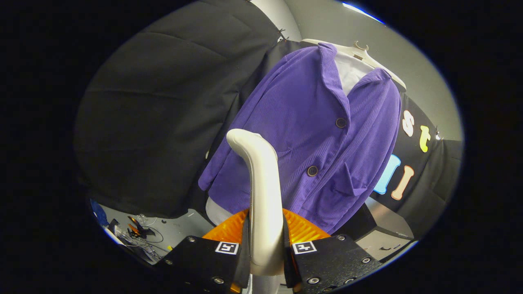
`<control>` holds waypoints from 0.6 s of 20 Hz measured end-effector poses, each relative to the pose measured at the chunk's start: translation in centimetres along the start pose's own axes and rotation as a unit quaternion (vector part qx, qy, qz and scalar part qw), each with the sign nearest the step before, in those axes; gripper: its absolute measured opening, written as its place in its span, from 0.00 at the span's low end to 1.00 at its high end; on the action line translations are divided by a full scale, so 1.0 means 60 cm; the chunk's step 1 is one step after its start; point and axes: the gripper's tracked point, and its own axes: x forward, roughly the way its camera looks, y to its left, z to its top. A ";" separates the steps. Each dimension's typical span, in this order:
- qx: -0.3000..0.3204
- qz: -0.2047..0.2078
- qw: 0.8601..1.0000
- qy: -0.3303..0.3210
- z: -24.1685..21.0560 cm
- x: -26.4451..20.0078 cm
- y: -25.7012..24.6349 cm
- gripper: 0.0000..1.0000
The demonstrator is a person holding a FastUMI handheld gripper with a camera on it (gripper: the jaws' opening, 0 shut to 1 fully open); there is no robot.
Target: Iron the clothes twice with a garment steamer, once on the left side and once on the right side.
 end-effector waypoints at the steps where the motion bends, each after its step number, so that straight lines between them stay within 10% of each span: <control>1: 0.000 0.007 1.000 0.012 -0.015 -0.003 0.009 0.33; 12: 0.026 0.030 0.996 0.082 -0.111 -0.089 -0.040 0.33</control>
